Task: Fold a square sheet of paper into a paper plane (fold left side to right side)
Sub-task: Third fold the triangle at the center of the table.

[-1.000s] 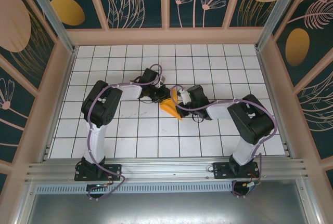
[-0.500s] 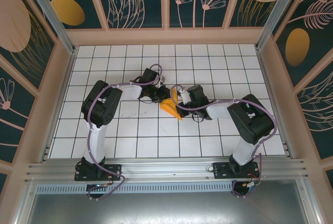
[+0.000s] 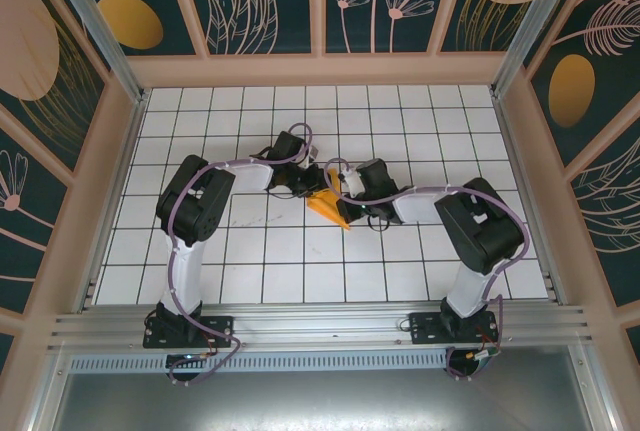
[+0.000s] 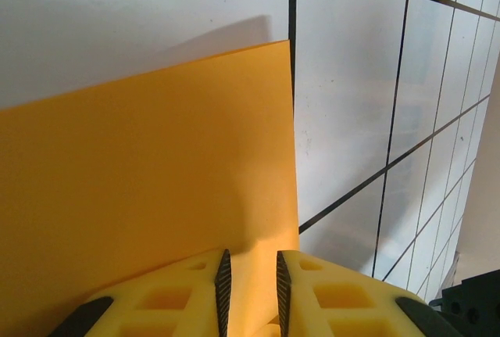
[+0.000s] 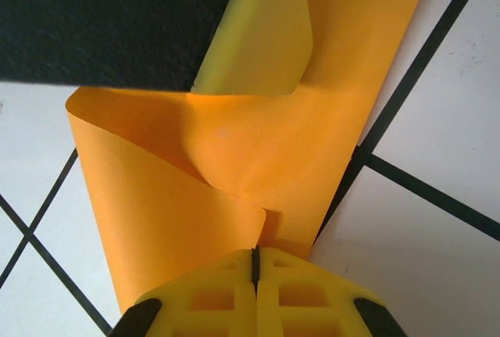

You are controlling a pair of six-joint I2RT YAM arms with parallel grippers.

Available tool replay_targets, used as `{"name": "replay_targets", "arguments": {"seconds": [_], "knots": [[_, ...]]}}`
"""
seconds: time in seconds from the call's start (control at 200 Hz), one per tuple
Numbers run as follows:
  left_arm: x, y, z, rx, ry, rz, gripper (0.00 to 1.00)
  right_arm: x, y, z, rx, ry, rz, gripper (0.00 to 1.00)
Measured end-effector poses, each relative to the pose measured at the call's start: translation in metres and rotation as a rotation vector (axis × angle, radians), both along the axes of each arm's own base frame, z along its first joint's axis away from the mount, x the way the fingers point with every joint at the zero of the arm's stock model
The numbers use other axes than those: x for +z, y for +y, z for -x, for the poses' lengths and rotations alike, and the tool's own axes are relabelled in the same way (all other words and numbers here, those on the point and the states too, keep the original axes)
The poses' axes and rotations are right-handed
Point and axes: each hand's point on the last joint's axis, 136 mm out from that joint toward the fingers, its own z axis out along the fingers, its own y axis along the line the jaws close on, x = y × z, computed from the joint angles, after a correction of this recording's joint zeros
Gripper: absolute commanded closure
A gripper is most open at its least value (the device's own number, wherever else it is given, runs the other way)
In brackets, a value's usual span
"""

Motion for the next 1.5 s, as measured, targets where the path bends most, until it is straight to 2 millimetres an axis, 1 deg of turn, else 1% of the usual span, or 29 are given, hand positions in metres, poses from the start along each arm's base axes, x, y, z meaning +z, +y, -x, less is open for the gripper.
{"name": "replay_targets", "arguments": {"seconds": [0.185, 0.28, 0.38, 0.5, 0.58, 0.686, 0.776, 0.841, 0.901, 1.001, 1.096, 1.191, 1.341, 1.501], "knots": [[0.001, 0.003, -0.003, -0.001, -0.019, -0.029, 0.71, -0.001, 0.001, -0.001, 0.01, 0.012, 0.008, 1.0], [0.002, 0.008, -0.005, 0.004, -0.019, -0.04, 0.7, 0.0, 0.001, -0.001, 0.012, 0.011, 0.006, 1.0], [0.002, 0.018, -0.01, 0.02, -0.023, -0.059, 0.69, 0.0, 0.001, -0.001, 0.016, 0.008, 0.008, 1.0], [0.006, 0.036, -0.021, 0.065, -0.042, -0.093, 0.69, 0.0, 0.001, -0.001, 0.017, 0.007, 0.009, 1.0], [0.017, 0.049, -0.027, 0.095, -0.075, -0.109, 0.7, 0.0, 0.001, -0.001, 0.017, 0.007, 0.008, 1.0], [0.046, 0.062, -0.03, 0.121, -0.144, -0.109, 0.76, 0.0, 0.001, -0.001, 0.018, 0.007, 0.009, 1.0], [0.069, 0.062, -0.023, 0.112, -0.192, -0.075, 0.78, 0.0, 0.001, -0.001, 0.02, 0.005, 0.01, 1.0], [0.075, 0.057, -0.014, 0.088, -0.202, -0.046, 0.79, 0.0, 0.001, -0.001, 0.02, 0.005, 0.01, 1.0], [0.07, 0.048, -0.002, 0.057, -0.186, -0.026, 0.81, 0.0, 0.001, -0.001, 0.021, 0.005, 0.01, 1.0], [0.053, 0.034, 0.022, 0.008, -0.126, -0.011, 0.81, 0.0, 0.001, -0.001, 0.021, 0.005, 0.01, 1.0], [0.042, 0.02, 0.038, -0.032, -0.083, 0.001, 0.81, 0.0, 0.001, -0.001, 0.021, 0.005, 0.01, 1.0], [0.034, 0.012, 0.044, -0.052, -0.06, 0.012, 0.81, 0.0, 0.001, -0.001, 0.021, 0.005, 0.01, 1.0], [0.02, 0.011, 0.046, -0.05, -0.027, 0.003, 0.81, 0.0, 0.001, -0.001, 0.021, 0.005, 0.01, 1.0], [0.018, 0.011, 0.046, -0.047, -0.021, 0.0, 0.81, 0.0, 0.001, -0.001, 0.021, 0.004, 0.01, 1.0]]}}
